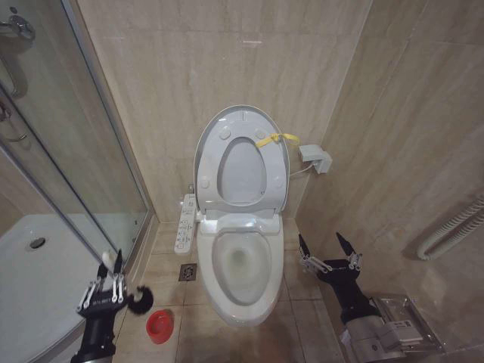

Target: Open the toilet lid, clean the toilet bowl with a toilet brush, close the toilet lid, and flush.

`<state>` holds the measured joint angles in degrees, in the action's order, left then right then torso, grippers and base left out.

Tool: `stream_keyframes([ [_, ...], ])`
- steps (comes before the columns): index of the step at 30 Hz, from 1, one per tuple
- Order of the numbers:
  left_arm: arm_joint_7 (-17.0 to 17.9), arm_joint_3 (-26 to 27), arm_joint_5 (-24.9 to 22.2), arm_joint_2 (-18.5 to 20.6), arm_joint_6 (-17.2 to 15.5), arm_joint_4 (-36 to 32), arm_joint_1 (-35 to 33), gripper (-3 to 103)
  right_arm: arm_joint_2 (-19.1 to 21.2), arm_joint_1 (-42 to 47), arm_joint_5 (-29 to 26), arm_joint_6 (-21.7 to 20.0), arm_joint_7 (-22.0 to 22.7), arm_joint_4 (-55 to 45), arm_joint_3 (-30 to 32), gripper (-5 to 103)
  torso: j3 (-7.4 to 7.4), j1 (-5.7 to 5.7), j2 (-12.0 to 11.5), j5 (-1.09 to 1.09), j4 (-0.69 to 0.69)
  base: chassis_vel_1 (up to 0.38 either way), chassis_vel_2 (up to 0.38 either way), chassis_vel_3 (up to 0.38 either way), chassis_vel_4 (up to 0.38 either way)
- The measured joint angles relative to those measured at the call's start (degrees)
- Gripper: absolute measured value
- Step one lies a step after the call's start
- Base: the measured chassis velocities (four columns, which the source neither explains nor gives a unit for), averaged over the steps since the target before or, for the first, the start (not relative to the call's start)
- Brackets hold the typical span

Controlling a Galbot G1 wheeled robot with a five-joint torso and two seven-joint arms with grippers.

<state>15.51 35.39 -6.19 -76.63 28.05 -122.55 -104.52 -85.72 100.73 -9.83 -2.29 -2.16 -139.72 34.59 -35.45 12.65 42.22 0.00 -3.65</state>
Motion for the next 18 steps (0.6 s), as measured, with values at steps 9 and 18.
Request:
stream_keyframes([
  [9,-8.30,-0.29,-2.95,1.86,10.13,22.99,9.16,21,0.00,0.00,0.00,0.00,0.00,0.00,0.00,100,0.00,0.00,0.00,-0.01,-0.02,0.000,0.000,0.000,0.000],
  [18,-18.91,-3.14,-12.14,4.48,18.94,44.32,20.85,21,0.00,0.00,0.00,0.00,0.00,0.00,0.00,100,0.00,0.00,0.00,-0.02,-0.02,0.000,0.000,0.000,0.000],
])
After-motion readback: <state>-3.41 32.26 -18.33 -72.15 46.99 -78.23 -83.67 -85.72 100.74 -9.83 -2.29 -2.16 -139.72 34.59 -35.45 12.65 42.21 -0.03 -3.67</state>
